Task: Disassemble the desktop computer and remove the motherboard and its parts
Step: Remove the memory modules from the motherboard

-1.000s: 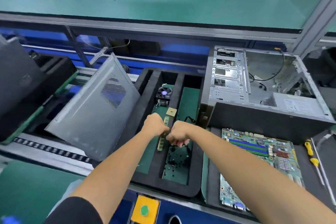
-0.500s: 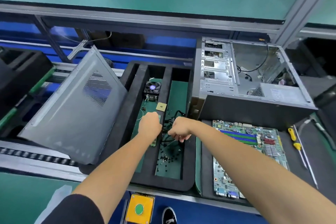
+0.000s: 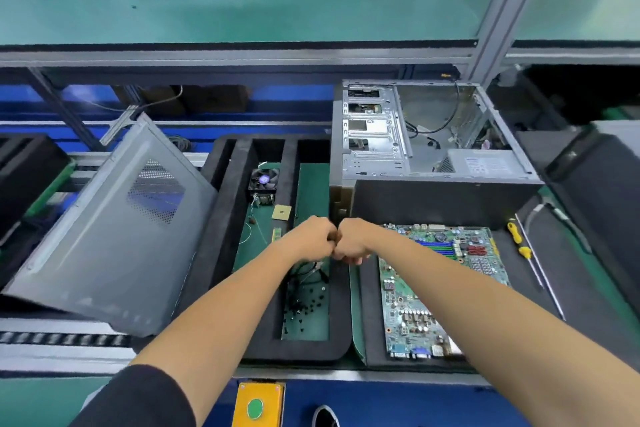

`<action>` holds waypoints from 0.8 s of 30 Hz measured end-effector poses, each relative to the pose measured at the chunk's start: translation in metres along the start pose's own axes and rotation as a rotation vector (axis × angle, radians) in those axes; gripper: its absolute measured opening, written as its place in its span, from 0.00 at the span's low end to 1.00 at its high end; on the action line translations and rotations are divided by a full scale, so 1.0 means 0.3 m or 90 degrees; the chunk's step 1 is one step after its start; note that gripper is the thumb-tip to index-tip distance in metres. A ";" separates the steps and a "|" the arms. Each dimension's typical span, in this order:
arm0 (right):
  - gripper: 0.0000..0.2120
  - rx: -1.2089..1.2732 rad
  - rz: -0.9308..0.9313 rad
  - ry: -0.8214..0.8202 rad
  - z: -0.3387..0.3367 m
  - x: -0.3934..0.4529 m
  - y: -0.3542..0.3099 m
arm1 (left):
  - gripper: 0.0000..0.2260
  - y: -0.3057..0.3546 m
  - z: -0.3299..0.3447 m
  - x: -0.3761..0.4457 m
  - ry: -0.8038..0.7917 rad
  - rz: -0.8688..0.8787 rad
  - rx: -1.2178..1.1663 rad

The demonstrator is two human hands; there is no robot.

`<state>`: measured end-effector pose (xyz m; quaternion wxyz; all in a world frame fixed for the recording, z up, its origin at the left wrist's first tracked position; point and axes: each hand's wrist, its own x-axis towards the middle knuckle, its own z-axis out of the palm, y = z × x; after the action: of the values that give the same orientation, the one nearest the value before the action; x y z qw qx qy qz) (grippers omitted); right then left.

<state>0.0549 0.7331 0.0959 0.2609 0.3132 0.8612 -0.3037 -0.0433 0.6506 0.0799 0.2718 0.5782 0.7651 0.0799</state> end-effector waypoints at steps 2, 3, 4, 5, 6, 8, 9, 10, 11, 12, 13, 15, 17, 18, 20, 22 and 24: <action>0.07 -0.014 0.015 0.075 -0.017 -0.049 0.086 | 0.13 0.074 0.018 0.039 -0.024 0.022 0.002; 0.06 -0.019 0.020 0.117 -0.023 -0.075 0.134 | 0.12 0.116 0.033 0.056 -0.035 0.034 0.011; 0.07 -0.020 0.027 0.161 -0.030 -0.102 0.183 | 0.09 0.159 0.048 0.071 -0.037 0.042 0.021; 0.07 -0.019 0.041 0.201 -0.038 -0.128 0.233 | 0.08 0.200 0.063 0.086 -0.027 0.044 0.029; 0.05 -0.016 0.061 0.236 -0.048 -0.153 0.286 | 0.07 0.237 0.078 0.101 -0.008 0.045 0.032; 0.04 -0.001 0.109 0.289 -0.065 -0.197 0.395 | 0.07 0.290 0.098 0.127 0.048 0.024 0.034; 0.05 0.011 0.132 0.306 -0.074 -0.217 0.449 | 0.06 0.306 0.105 0.139 0.069 -0.006 0.039; 0.07 0.022 0.155 0.315 -0.081 -0.233 0.502 | 0.06 0.317 0.111 0.148 0.078 -0.043 0.044; 0.09 0.029 0.176 0.318 -0.086 -0.244 0.552 | 0.09 0.324 0.122 0.155 0.076 -0.082 0.045; 0.12 0.032 0.191 0.316 -0.088 -0.253 0.594 | 0.13 0.330 0.133 0.159 0.068 -0.113 0.040; 0.13 0.033 0.201 0.307 -0.088 -0.258 0.630 | 0.15 0.337 0.142 0.161 0.058 -0.136 0.031; 0.14 0.036 0.206 0.284 -0.081 -0.255 0.678 | 0.14 0.350 0.157 0.166 0.048 -0.161 0.017; 0.15 0.036 0.201 0.260 -0.068 -0.240 0.700 | 0.12 0.356 0.166 0.177 0.054 -0.183 0.008; 0.16 0.038 0.196 0.252 -0.061 -0.230 0.704 | 0.14 0.356 0.170 0.181 0.061 -0.192 0.001; 0.16 0.046 0.184 0.245 -0.051 -0.212 0.707 | 0.18 0.351 0.175 0.189 0.078 -0.210 -0.025; 0.16 0.049 0.176 0.256 -0.046 -0.199 0.711 | 0.20 0.353 0.181 0.192 0.095 -0.227 -0.037; 0.16 0.046 0.175 0.272 -0.047 -0.191 0.714 | 0.20 0.358 0.191 0.196 0.107 -0.235 -0.031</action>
<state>0.2388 0.8537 0.0652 0.1003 0.4936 0.8348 -0.2225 0.0654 0.7282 0.0597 0.2309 0.4124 0.8760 0.0956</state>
